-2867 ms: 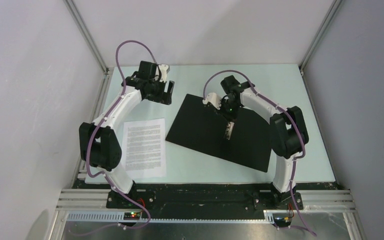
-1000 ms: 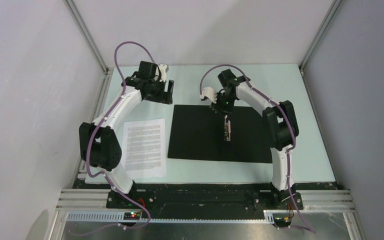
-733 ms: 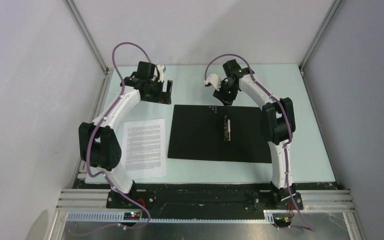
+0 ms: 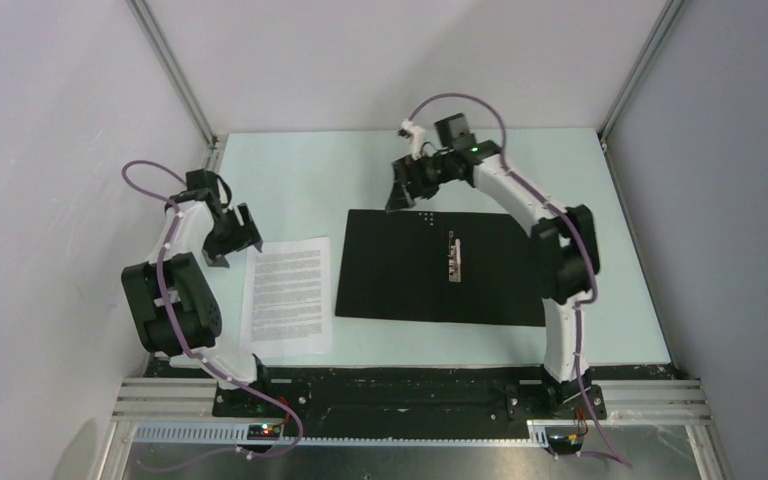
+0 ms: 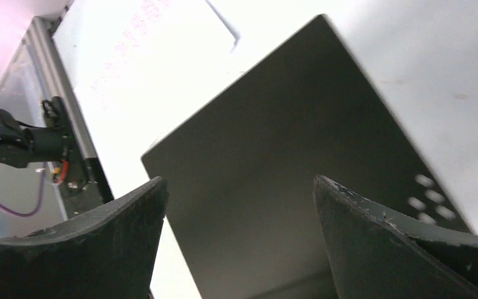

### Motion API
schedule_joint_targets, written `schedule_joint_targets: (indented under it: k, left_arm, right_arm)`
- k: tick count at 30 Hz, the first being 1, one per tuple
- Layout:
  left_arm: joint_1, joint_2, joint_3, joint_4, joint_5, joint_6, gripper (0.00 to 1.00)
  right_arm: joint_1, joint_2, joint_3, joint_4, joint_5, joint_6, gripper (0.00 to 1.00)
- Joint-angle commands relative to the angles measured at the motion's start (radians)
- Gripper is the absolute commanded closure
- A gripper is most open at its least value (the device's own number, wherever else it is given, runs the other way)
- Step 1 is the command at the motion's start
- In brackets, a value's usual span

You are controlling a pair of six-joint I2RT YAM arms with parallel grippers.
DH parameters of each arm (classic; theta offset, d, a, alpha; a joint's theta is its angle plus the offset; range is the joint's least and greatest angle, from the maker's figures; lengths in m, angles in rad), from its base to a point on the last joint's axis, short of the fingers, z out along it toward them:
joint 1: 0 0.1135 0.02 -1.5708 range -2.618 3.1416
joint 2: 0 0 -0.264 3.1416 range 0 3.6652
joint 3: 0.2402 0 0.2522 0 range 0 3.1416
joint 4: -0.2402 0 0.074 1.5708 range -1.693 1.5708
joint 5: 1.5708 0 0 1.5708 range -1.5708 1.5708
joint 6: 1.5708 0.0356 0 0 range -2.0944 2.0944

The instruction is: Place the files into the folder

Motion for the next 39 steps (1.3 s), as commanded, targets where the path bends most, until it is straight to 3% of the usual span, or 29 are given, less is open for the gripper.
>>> schedule_joint_targets:
  k: [1, 9, 13, 24, 39]
  left_arm:
    - [0.057, 0.02, -0.007, 0.015, 0.043, 0.01, 0.15]
    - [0.078, 0.038, 0.006, 0.016, 0.128, 0.037, 0.2]
    - [0.09, 0.052, -0.009, 0.017, 0.113, 0.029, 0.21]
    - [0.104, 0.096, -0.054, 0.016, 0.124, 0.006, 0.16]
    - [0.111, 0.147, -0.056, 0.016, 0.111, 0.007, 0.16]
  right_arm:
    - [0.107, 0.152, 0.085, 0.147, -0.12, 0.22, 0.09]
    - [0.179, 0.391, 0.228, 0.405, -0.159, 0.588, 0.12]
    - [0.208, 0.505, 0.326, 0.494, -0.132, 0.674, 0.16]
    - [0.259, 0.664, 0.406, 0.613, -0.033, 0.77, 0.29]
    - [0.276, 0.689, 0.4, 0.756, -0.166, 0.819, 0.41]
